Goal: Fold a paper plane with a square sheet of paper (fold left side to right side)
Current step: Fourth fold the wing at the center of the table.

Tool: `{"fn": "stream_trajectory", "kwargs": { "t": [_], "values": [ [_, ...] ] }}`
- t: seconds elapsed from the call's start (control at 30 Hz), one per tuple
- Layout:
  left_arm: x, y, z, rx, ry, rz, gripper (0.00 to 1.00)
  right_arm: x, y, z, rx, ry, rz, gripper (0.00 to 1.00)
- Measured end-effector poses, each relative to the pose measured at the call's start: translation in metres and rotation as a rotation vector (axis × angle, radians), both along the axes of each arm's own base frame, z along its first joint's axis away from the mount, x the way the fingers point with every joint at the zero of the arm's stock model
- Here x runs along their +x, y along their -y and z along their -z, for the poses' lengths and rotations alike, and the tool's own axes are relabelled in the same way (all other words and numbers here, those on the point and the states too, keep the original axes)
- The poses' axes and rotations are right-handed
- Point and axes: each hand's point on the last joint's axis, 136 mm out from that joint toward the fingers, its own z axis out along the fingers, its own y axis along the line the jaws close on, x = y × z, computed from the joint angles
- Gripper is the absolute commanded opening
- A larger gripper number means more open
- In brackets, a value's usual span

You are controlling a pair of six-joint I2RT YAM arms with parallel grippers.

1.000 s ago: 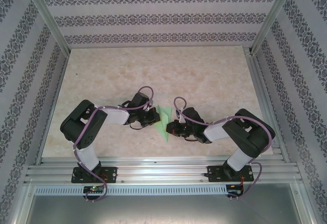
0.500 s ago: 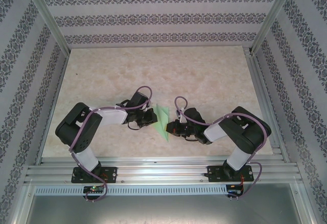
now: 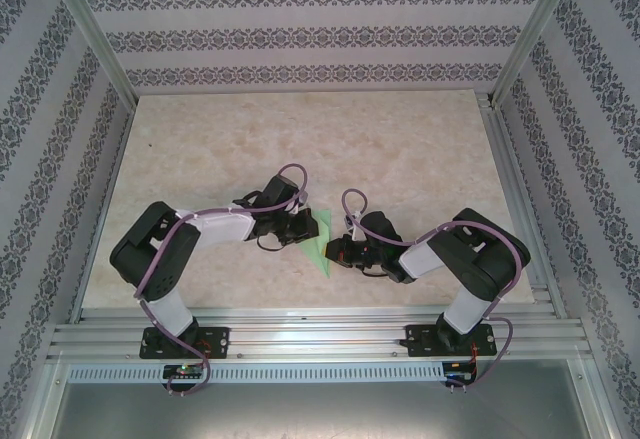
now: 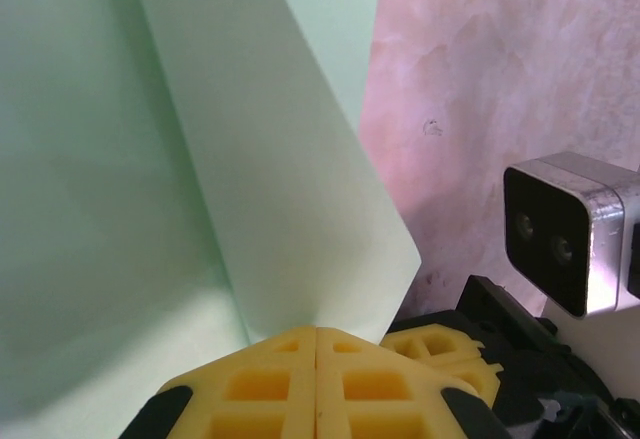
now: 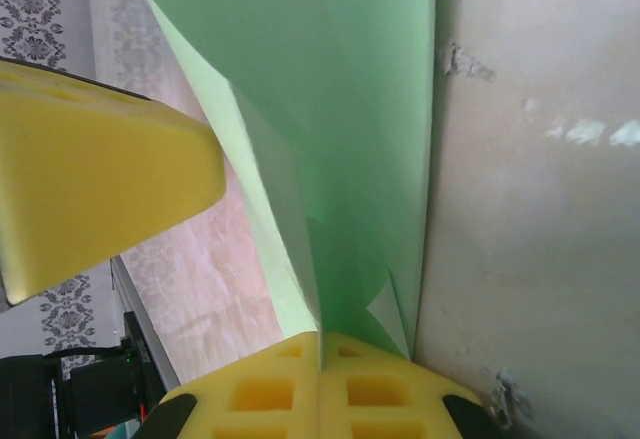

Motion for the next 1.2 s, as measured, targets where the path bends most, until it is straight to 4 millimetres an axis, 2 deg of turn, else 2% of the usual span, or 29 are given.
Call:
{"fn": "stream_trajectory", "kwargs": {
  "t": [0.3, 0.87, 1.07, 1.2],
  "values": [
    [0.001, 0.004, 0.018, 0.011, -0.03, 0.008, 0.05, 0.0, 0.0, 0.0, 0.012, -0.015, 0.003, 0.06],
    [0.005, 0.013, 0.027, -0.007, -0.035, 0.024, 0.05, 0.003, -0.001, -0.01, 0.029, -0.019, 0.023, 0.3],
    [0.006, 0.014, 0.027, -0.012, -0.029, 0.025, 0.05, 0.0, 0.017, -0.016, -0.062, -0.01, 0.069, 0.38],
    [0.007, 0.015, 0.027, -0.015, -0.025, 0.025, 0.05, -0.002, 0.034, -0.034, -0.119, 0.034, 0.095, 0.36]
  ]
}}
